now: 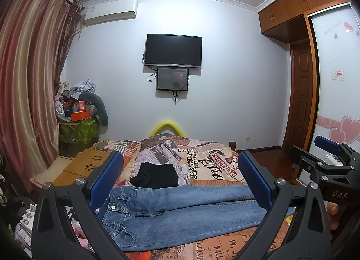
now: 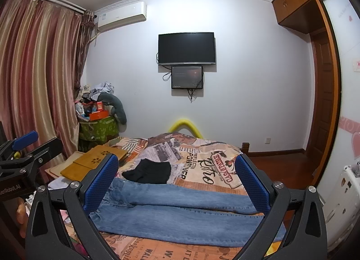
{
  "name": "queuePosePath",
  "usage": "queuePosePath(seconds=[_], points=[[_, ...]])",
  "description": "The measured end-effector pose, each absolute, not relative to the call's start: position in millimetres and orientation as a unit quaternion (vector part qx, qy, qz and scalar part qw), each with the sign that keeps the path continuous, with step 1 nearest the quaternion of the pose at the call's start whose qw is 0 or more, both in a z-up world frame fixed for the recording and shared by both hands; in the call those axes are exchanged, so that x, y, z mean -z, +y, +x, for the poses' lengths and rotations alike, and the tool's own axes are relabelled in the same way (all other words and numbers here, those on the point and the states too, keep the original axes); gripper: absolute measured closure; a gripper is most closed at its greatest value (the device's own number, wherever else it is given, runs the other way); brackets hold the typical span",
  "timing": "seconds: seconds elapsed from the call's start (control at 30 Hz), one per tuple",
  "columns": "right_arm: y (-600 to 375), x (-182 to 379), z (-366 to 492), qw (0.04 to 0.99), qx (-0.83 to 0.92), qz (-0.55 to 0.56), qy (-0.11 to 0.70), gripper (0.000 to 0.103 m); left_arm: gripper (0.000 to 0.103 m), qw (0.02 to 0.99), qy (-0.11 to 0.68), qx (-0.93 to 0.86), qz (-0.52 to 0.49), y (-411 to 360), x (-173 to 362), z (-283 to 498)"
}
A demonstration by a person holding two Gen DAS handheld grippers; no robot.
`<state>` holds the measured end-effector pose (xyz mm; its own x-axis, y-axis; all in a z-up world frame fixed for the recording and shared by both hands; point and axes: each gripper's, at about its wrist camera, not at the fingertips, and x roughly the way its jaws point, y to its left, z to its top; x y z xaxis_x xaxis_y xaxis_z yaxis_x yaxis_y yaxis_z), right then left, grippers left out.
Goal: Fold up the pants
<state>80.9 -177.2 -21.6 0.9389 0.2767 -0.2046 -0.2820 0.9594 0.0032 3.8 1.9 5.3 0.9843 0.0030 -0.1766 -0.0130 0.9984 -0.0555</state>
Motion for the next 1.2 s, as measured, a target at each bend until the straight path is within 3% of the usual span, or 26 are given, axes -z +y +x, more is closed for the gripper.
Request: queuePosePath(seconds=[1.2], points=[[-178.0,25.6,88.7,0.984,-0.142,-0.014,0.108,0.000,0.000,0.995,0.090,-0.007,-0.029,2.1,-1.7,9.0]])
